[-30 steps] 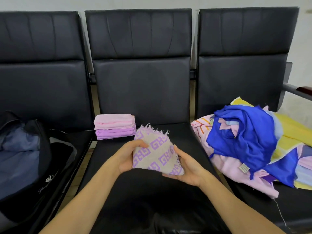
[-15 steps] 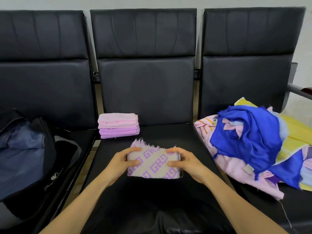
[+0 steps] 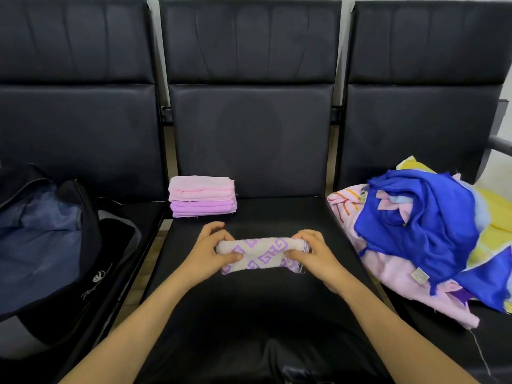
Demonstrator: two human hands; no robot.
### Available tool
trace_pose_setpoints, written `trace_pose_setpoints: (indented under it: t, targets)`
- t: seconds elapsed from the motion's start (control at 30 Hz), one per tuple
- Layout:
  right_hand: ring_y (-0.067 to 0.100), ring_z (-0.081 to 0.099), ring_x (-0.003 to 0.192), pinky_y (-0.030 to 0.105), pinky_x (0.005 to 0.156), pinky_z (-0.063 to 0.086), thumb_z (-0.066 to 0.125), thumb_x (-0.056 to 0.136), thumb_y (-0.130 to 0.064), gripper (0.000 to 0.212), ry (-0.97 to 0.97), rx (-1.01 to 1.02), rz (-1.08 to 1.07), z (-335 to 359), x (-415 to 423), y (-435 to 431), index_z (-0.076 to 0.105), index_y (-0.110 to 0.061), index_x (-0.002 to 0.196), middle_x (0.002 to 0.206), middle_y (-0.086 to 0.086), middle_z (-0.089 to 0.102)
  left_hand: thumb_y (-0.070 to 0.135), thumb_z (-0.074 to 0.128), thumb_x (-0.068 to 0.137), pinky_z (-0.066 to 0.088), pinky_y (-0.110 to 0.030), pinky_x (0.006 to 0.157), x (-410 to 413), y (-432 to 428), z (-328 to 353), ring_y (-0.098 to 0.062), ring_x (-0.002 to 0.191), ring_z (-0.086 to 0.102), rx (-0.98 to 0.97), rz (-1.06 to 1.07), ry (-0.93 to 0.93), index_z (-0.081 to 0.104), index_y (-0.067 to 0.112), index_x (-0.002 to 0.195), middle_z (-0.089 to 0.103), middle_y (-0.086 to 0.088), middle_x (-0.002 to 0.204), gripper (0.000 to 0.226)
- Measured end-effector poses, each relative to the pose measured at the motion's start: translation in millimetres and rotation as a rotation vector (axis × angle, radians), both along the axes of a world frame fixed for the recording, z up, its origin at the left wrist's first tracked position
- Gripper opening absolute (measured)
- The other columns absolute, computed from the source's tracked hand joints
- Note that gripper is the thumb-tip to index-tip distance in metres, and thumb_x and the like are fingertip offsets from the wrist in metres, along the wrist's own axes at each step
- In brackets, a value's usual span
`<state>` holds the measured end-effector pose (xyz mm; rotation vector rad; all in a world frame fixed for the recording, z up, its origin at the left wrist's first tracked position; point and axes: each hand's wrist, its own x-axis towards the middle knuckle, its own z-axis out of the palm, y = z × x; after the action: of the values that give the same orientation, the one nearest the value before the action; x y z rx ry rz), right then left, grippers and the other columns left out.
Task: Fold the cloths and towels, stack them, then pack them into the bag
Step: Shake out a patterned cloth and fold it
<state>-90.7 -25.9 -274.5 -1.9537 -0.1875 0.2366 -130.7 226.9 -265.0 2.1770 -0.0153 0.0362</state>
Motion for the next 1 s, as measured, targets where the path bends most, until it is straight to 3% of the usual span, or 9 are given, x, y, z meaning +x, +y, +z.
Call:
trace_pose_setpoints:
  t: [0.13,0.27,0.43,0.57,0.67,0.77,0.83,0.9,1.0]
  targets:
    - [0.021,0.068,0.100,0.034,0.087,0.054,0.063,0.088,-0.007,0.023,0.200,0.416,-0.028,2,0,4,0.058,-0.009,0.111,0.109,0.009,0.069,0.021,0.075,0.080,0.051,-0.028,0.070,5,10,9,-0.006,0.076,0.066,-0.326,-0.060,0.145,0.058,0.011,0.094,0.069,0.003,0.085,0.024]
    - [0.016,0.068,0.097,0.028,0.079,0.056,0.057,0.094,-0.009,0.024,0.145,0.387,-0.088,3,6,17,0.052,-0.013,0.116,0.108,0.005,0.067,0.016,0.071,0.083,0.059,-0.036,0.077,17,18,5,-0.022,0.097,0.070,-0.574,0.041,0.254,0.053,0.009,0.114,0.068,-0.009,0.111,0.037]
    - [0.023,0.062,0.101,0.030,0.074,0.058,0.051,0.097,-0.009,0.026,0.097,0.345,-0.174,6,38,47,0.035,-0.011,0.117,0.117,0.015,0.055,-0.004,0.056,0.092,0.060,-0.032,0.065,46,30,5,-0.022,0.092,0.066,-0.726,0.211,0.165,0.031,0.006,0.112,0.061,-0.012,0.108,0.034]
    - [0.022,0.061,0.091,0.028,0.066,0.059,0.045,0.098,-0.006,0.027,-0.002,0.271,-0.148,19,85,90,0.025,-0.021,0.111,0.113,0.019,0.049,-0.005,0.050,0.093,0.050,-0.031,0.072,88,62,13,-0.022,0.089,0.055,-0.559,0.341,-0.012,0.035,0.020,0.085,0.052,-0.008,0.094,0.030]
    - [0.023,0.058,0.089,0.040,0.073,0.059,0.039,0.098,-0.005,0.021,-0.122,0.197,-0.129,38,125,134,0.035,-0.025,0.104,0.107,0.012,0.050,-0.005,0.048,0.091,0.045,-0.036,0.077,120,96,27,-0.022,0.088,0.052,-0.395,0.423,-0.129,0.047,0.019,0.072,0.053,-0.003,0.084,0.032]
    - [0.010,0.048,0.078,0.025,0.066,0.047,0.034,0.097,-0.003,0.023,-0.229,0.081,-0.151,53,156,173,0.049,-0.019,0.095,0.104,0.004,0.051,-0.005,0.042,0.093,0.049,-0.036,0.084,153,125,44,-0.019,0.093,0.057,-0.385,0.457,-0.198,0.053,0.019,0.076,0.060,-0.003,0.095,0.032]
    - [0.010,0.047,0.077,0.027,0.065,0.048,0.033,0.097,-0.003,0.025,-0.246,0.082,-0.153,56,175,193,0.054,-0.017,0.096,0.109,0.006,0.053,-0.004,0.040,0.093,0.049,-0.035,0.084,175,140,49,-0.021,0.098,0.057,-0.383,0.501,-0.212,0.053,0.020,0.080,0.059,-0.007,0.104,0.031]
    - [0.013,0.050,0.077,0.032,0.068,0.052,0.040,0.098,-0.007,0.020,-0.219,0.087,-0.150,51,189,206,0.058,-0.014,0.103,0.112,0.007,0.053,-0.004,0.037,0.091,0.049,-0.028,0.076,194,151,45,-0.021,0.097,0.055,-0.339,0.547,-0.194,0.052,0.021,0.081,0.057,-0.008,0.109,0.031]
    - [0.014,0.052,0.082,0.016,0.055,0.043,0.055,0.094,-0.012,0.015,-0.169,-0.016,-0.110,29,206,217,0.059,-0.011,0.109,0.112,0.005,0.052,-0.003,0.034,0.092,0.046,-0.025,0.068,209,159,25,-0.021,0.092,0.052,-0.186,0.554,-0.071,0.055,0.016,0.092,0.056,-0.011,0.115,0.028]
